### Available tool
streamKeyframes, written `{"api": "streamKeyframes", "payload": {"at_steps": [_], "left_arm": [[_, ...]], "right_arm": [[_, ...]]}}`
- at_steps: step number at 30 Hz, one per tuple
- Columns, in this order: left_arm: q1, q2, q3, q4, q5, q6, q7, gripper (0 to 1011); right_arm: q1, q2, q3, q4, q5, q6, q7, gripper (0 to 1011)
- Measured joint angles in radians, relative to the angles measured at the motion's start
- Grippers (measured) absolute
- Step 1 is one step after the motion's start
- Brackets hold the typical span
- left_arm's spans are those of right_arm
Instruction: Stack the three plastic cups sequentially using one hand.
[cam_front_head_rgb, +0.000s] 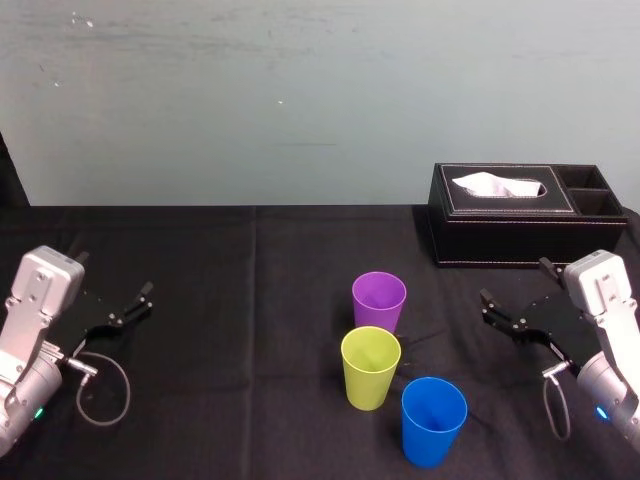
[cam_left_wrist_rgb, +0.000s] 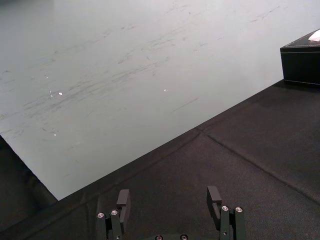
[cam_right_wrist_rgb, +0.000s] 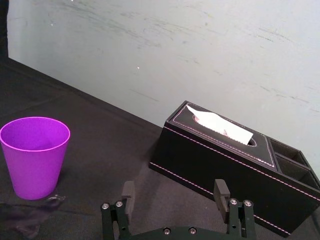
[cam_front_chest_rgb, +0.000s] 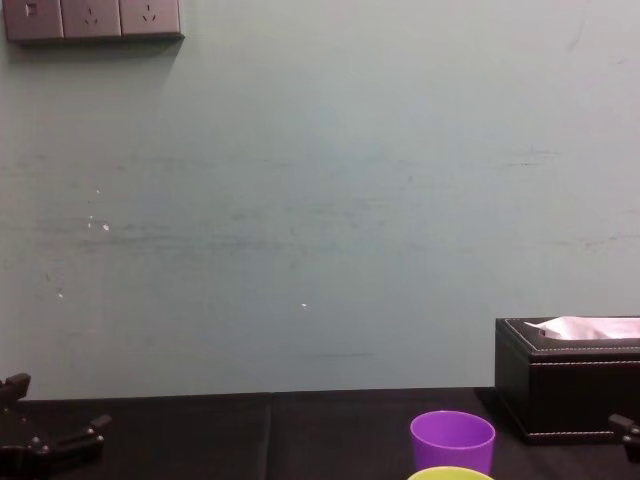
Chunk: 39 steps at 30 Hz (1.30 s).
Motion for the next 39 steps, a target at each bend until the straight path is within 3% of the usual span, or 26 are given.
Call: {"api": "streamKeyframes", "payload": {"at_steps": [25, 32, 39], "left_arm": [[0.0, 0.0, 0.0, 0.0, 0.0, 0.0, 0.0, 1000], [0.0, 0.0, 0.0, 0.0, 0.0, 0.0, 0.0, 1000], [0.0, 0.0, 0.0, 0.0, 0.0, 0.0, 0.0, 1000]], "right_arm": [[-0.005, -0.003, 0.009, -0.007, -0.002, 0.0, 0.001, 1003], [-0.047, 0.013, 0.039, -0.082, 0.007, 0.021, 0.016, 1003], [-0.151, 0.088, 0.1, -0.22, 0.085, 0.115, 0.075, 1003]]}}
